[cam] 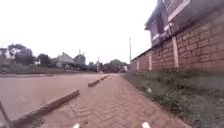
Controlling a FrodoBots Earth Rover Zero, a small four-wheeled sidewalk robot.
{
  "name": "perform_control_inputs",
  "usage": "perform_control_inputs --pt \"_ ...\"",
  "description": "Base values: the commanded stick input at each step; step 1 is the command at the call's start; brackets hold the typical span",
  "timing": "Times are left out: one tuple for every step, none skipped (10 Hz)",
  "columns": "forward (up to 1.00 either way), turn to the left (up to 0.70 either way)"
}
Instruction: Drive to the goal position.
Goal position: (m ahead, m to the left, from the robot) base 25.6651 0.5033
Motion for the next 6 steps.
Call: perform_control_inputs --pt "0.5 0.0" --pt "0.5 0.03" --pt "0.5 0.01" --pt "0.5 0.01" --pt "0.5 0.03" --pt "0.5 0.01"
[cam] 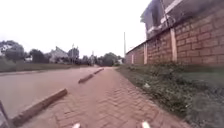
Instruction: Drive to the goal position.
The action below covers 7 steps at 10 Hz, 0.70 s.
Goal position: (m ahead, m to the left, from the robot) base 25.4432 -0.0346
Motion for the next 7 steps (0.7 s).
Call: perform_control_inputs --pt "0.5 0.02" --pt "0.5 0.05" --pt "0.5 0.04" --pt "0.5 0.03" --pt "0.5 0.04" --pt "0.5 0.05" --pt "0.5 0.05"
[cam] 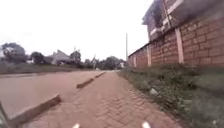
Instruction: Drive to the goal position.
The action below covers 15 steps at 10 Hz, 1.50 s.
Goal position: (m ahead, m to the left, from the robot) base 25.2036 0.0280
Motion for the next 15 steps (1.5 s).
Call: perform_control_inputs --pt "0.5 0.05" --pt "0.5 0.05" --pt "0.5 0.05" --pt "0.5 0.05" --pt "0.5 0.05" --pt "0.5 0.04" --pt "0.5 0.04" --pt "0.5 0.03" --pt "0.5 0.0" --pt "0.5 0.0" --pt "0.5 0.0" --pt "0.5 0.0" --pt "0.5 0.0" --pt "0.5 0.0" --pt "0.5 0.0"
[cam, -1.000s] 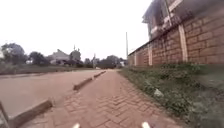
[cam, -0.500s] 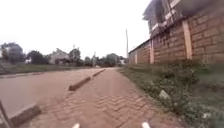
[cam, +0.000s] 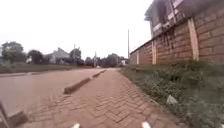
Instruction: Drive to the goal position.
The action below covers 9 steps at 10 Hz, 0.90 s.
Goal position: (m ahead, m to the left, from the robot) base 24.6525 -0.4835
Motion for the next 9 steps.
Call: perform_control_inputs --pt "0.5 0.0" --pt "0.5 0.0" --pt "0.5 0.0" --pt "0.5 0.0" --pt "0.5 0.0" --pt "0.5 0.0" --pt "0.5 0.0" --pt "0.5 0.0" --pt "0.5 0.0"
